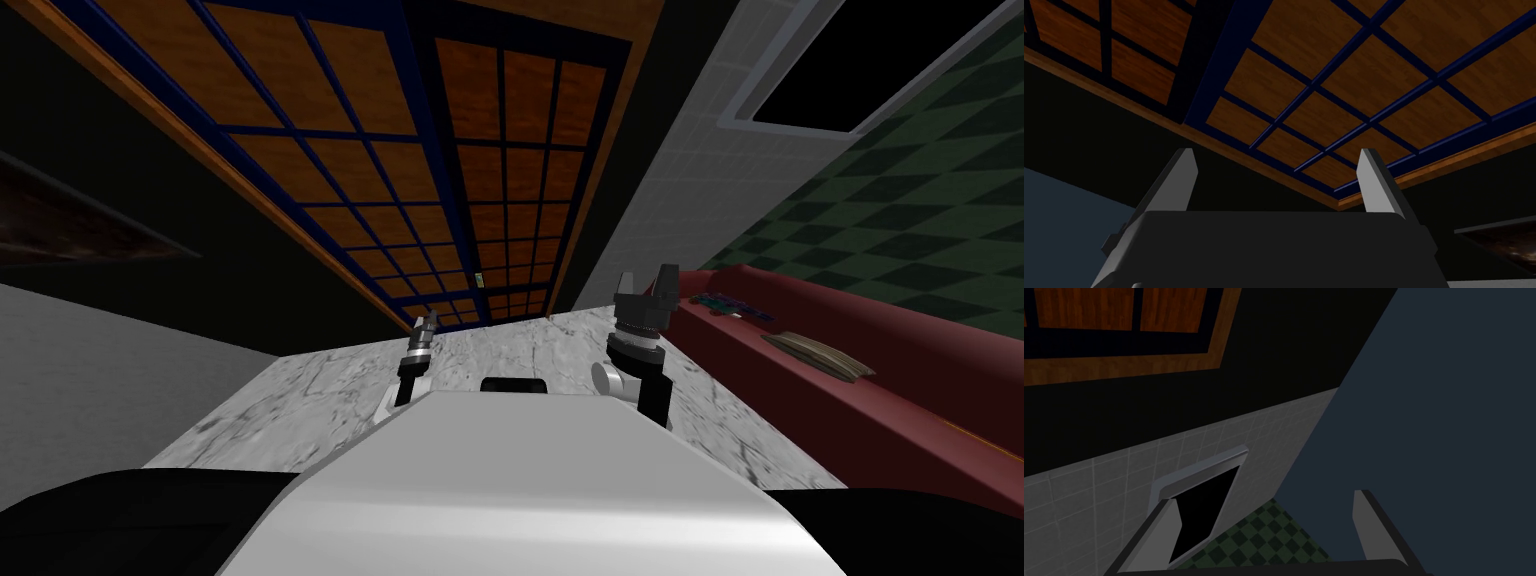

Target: Pull the door open

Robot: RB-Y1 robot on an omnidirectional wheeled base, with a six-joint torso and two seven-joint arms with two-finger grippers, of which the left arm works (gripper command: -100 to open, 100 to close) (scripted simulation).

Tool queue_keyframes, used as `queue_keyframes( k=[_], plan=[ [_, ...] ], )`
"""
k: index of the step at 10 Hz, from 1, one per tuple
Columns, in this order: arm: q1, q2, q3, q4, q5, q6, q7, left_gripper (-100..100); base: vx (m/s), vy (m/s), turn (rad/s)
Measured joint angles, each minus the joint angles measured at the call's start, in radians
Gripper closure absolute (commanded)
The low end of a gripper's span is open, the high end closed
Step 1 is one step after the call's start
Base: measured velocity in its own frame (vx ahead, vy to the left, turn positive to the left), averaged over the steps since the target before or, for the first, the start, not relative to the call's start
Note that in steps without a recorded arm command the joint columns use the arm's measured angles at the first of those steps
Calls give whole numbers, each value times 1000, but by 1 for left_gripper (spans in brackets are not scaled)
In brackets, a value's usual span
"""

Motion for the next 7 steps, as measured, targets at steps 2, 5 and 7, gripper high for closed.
queue_keyframes(
  k=[2,5,7],
  plan=[
    [-5,-2,14,33,-10,-6,-44,-100,94,19,-33],
    [-27,-5,37,105,-26,-21,-114,-100,100,12,-36],
    [-26,-14,48,130,-38,-26,-158,-100,98,23,-33]
  ],
)
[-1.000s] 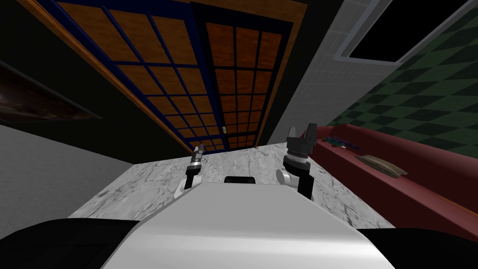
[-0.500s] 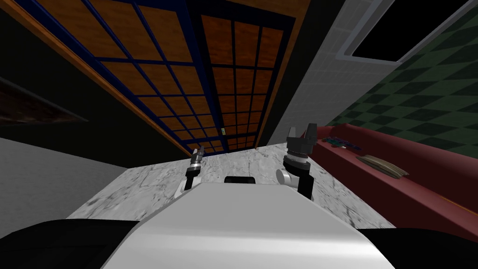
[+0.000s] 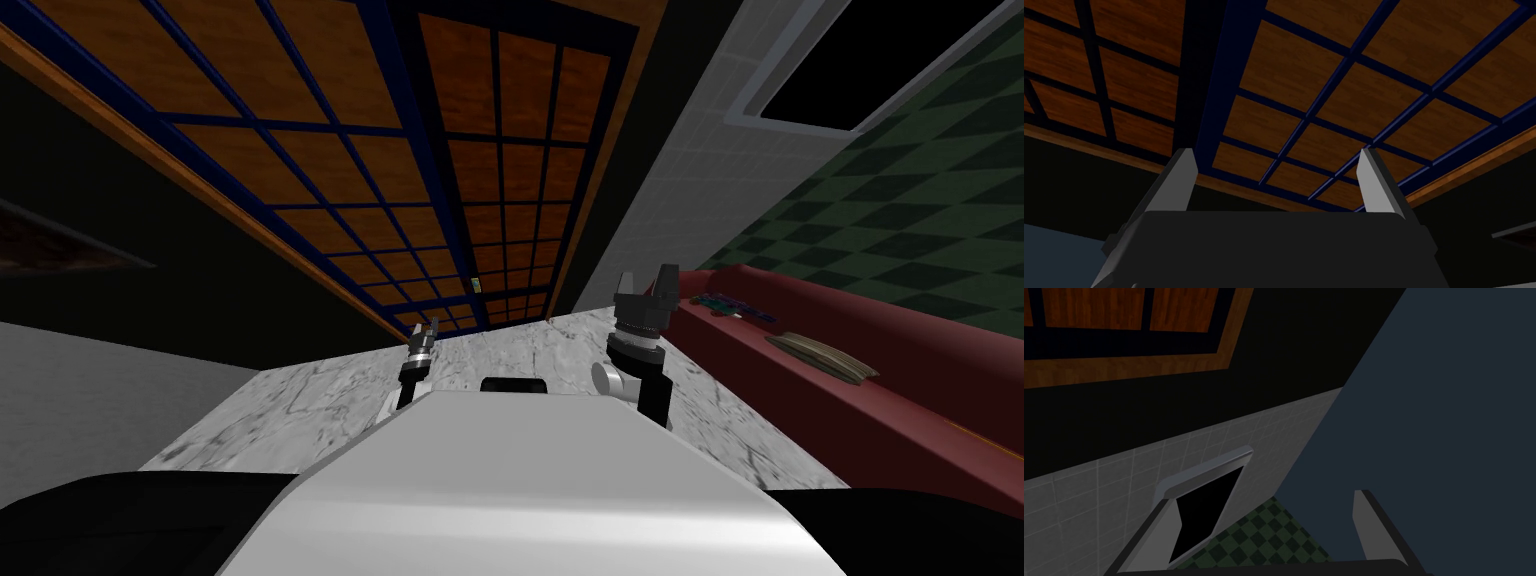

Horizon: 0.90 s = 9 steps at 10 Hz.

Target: Pull the door open

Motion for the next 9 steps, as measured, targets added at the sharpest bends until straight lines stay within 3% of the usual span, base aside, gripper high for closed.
queue_keyframes(
  k=[9],
  plan=[
    [-46,-22,62,179,-42,-41,-191,-100,97,17,-33]
  ],
)
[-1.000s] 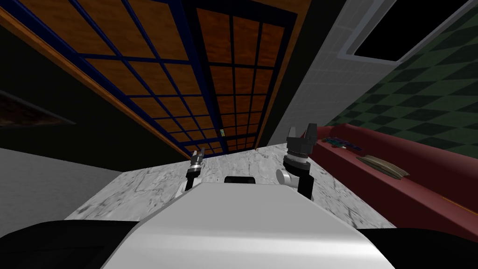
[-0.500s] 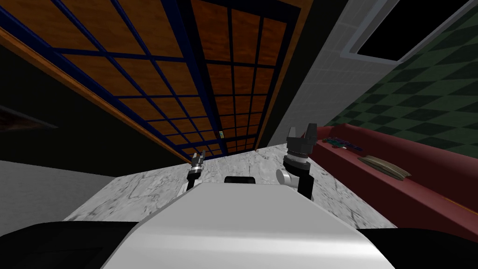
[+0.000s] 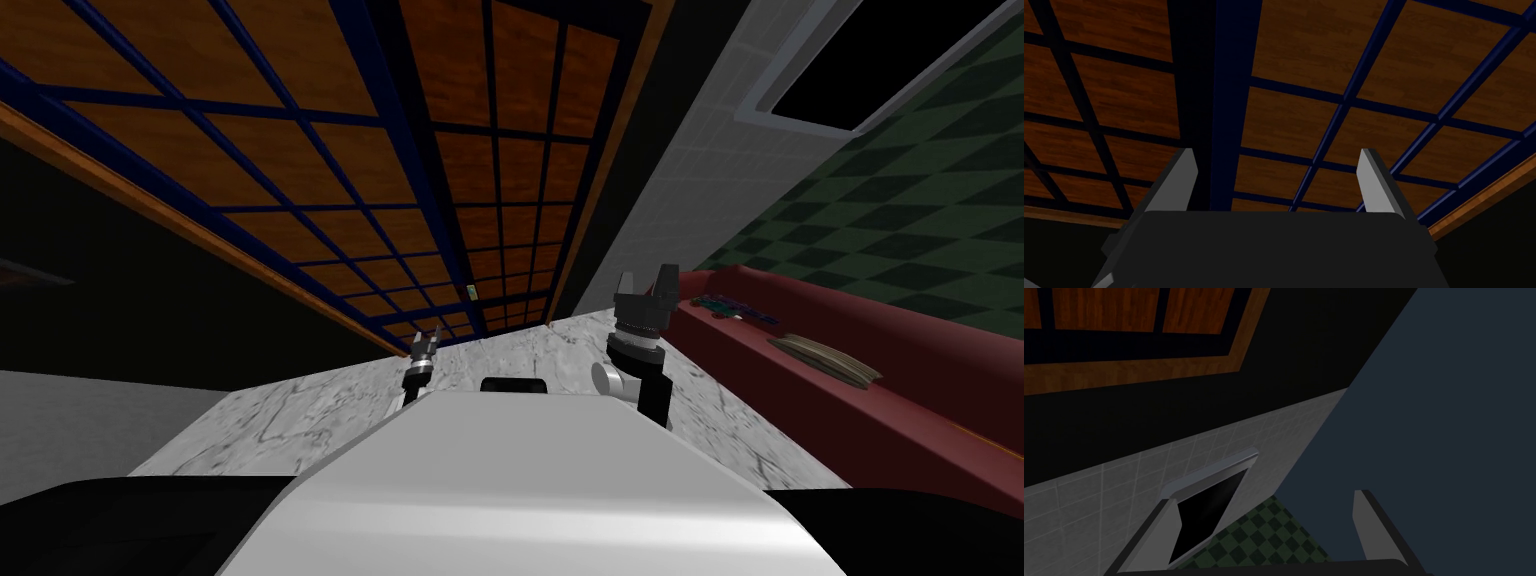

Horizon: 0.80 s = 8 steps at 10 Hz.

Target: Pull the door open

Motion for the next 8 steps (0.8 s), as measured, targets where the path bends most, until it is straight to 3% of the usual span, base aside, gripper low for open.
queue_keyframes(
  k=[4,8],
  plan=[
    [-15,-17,21,52,-19,-3,-74,-100,95,26,-35],
    [-34,-35,46,128,-35,-27,-150,-100,116,21,-36]
  ],
)
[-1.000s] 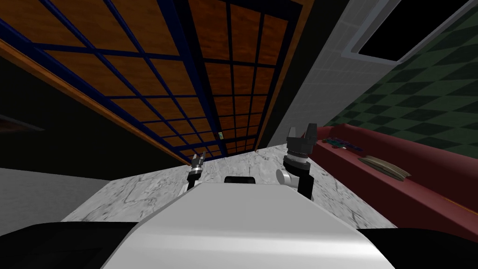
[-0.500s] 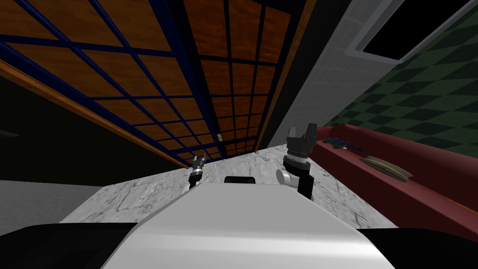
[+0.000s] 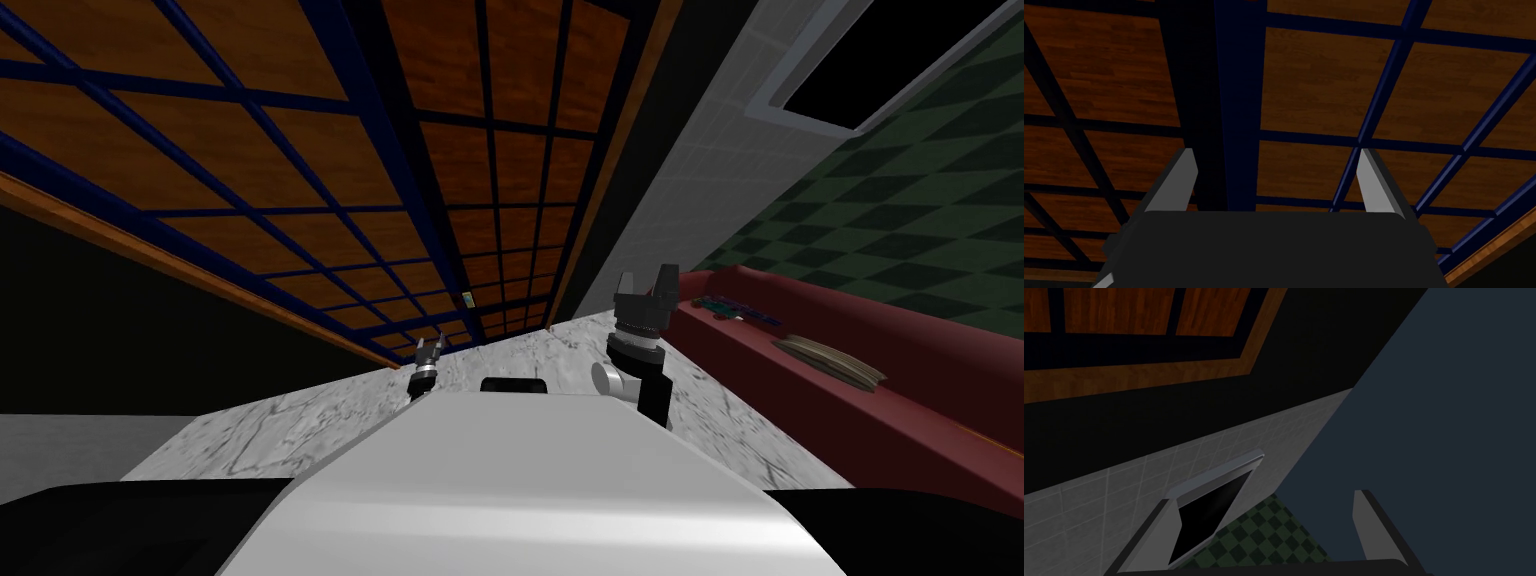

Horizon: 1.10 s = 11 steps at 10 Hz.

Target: Pull the door open

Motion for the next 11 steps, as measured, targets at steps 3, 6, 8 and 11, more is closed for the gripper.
queue_keyframes(
  k=[3,6,8,11],
  plan=[
    [-19,-17,17,48,-14,-5,-58,-100,114,22,-40],
    [-35,-39,33,88,-28,-10,-115,-100,144,35,-43],
    [-49,-53,44,128,-35,-24,-153,-100,183,31,-59],
    [-43,-59,50,124,-40,-17,-172,-100,-71,7,51]
  ],
)
